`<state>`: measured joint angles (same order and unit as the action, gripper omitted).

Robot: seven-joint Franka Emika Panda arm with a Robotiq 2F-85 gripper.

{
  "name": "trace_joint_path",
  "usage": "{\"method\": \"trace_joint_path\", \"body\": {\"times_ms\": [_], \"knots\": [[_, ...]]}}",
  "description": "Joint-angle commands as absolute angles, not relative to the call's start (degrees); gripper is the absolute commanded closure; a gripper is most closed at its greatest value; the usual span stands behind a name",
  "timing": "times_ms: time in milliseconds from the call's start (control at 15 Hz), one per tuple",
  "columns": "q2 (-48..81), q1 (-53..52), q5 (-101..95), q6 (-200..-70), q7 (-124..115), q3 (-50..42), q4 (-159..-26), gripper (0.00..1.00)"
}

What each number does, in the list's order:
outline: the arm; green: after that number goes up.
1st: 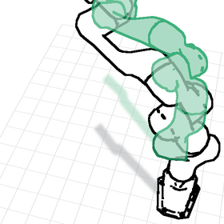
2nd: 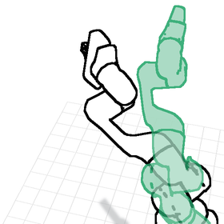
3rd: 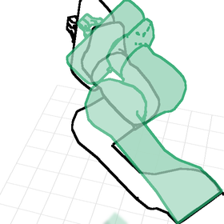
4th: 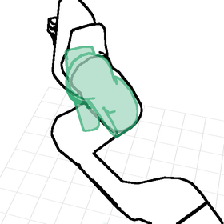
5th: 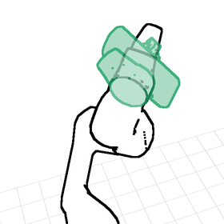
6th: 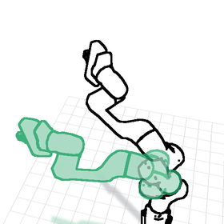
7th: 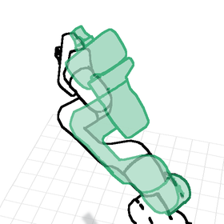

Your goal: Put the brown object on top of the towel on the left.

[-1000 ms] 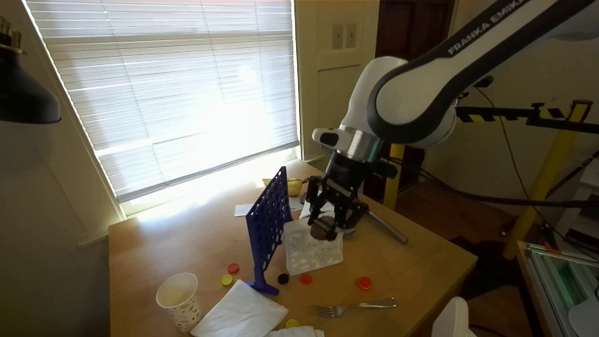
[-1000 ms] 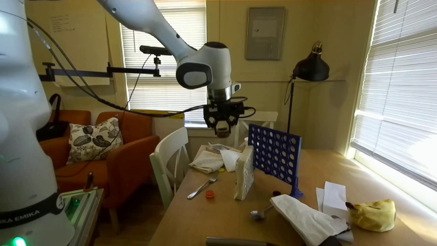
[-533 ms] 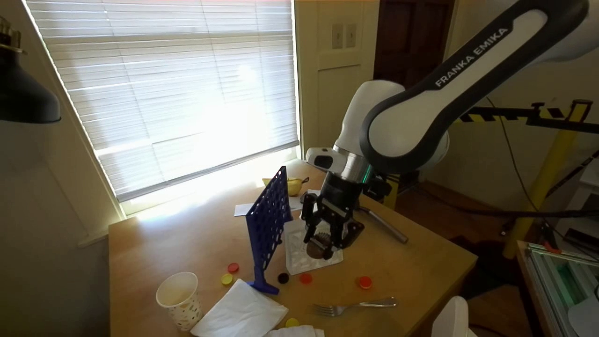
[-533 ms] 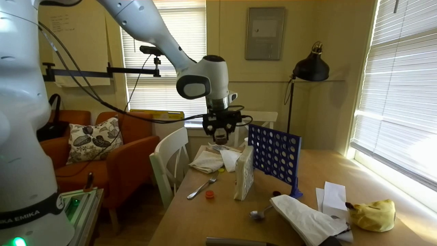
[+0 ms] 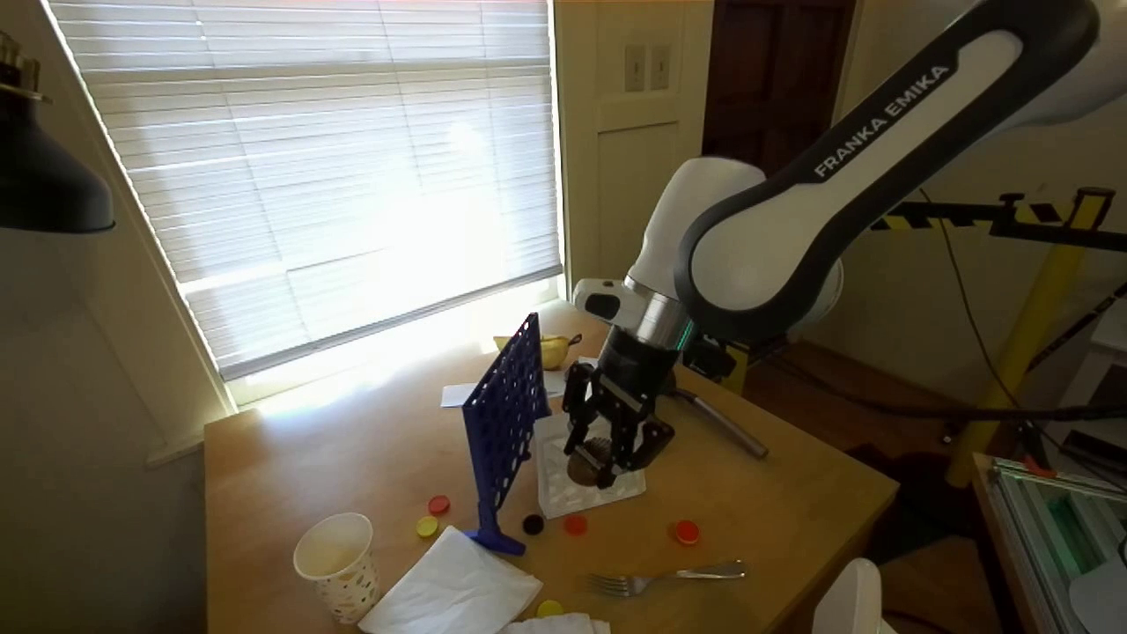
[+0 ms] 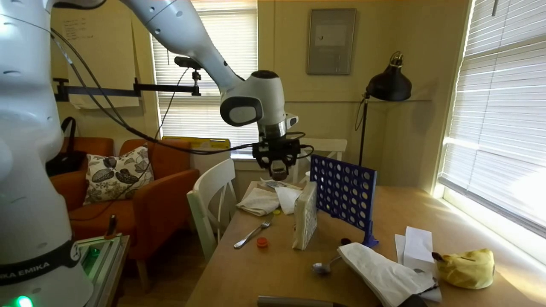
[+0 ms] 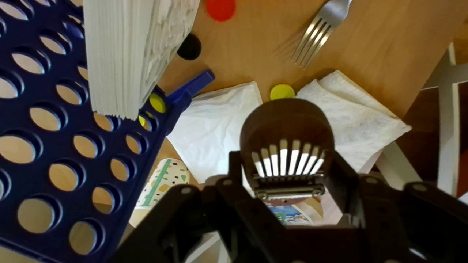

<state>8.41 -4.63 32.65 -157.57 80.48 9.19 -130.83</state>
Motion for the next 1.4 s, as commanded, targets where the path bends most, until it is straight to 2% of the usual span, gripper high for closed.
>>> {"method": "trace_joint_path", "body": {"times_ms": [0,400,600,1000,1067,1333], "knots": [[13.2,-5.4,29.9,-163.7,69.1,10.1,-128.8,0.67],[21.2,-12.4,31.9,-172.3,56.9,10.6,-123.6,0.67],[24.6,-17.6,29.0,-173.5,52.0,7.9,-120.5,0.67],[29.1,-18.3,31.4,-172.2,53.2,12.6,-116.8,0.67],[29.7,-14.1,22.9,-172.5,46.6,16.5,-117.6,0.67],[31.1,-11.8,12.9,-168.5,40.1,18.8,-118.3,0.67]]}}
